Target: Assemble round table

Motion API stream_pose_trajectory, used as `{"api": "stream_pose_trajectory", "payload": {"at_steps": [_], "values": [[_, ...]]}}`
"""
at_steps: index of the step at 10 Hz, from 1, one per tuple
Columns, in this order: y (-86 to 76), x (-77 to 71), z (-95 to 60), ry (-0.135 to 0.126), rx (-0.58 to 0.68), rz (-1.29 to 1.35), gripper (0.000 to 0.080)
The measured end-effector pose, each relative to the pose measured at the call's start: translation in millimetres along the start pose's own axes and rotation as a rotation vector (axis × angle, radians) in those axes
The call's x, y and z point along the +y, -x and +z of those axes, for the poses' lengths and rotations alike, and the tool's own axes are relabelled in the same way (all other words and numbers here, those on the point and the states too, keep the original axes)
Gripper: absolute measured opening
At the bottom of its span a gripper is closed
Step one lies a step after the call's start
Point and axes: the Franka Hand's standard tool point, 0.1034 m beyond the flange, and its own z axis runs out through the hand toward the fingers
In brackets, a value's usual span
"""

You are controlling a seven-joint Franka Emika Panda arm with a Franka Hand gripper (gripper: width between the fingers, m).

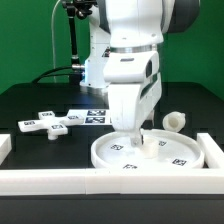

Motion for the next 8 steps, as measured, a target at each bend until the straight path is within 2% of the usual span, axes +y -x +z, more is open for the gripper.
{"api": "stream_pose_trajectory", "payload": {"at_steps": [1, 3, 5, 8], "values": [[5.9, -9.2, -13.4, 0.039, 0.009, 0.081, 0.0649], [15.6, -37.5, -20.7, 0.054, 0.009, 0.239, 0.0649], [17.3, -65.3, -23.9, 0.057, 0.005, 0.301, 0.0649], [18.5, -60.1, -21.9, 0.054, 0.005, 0.308, 0.0649]]}}
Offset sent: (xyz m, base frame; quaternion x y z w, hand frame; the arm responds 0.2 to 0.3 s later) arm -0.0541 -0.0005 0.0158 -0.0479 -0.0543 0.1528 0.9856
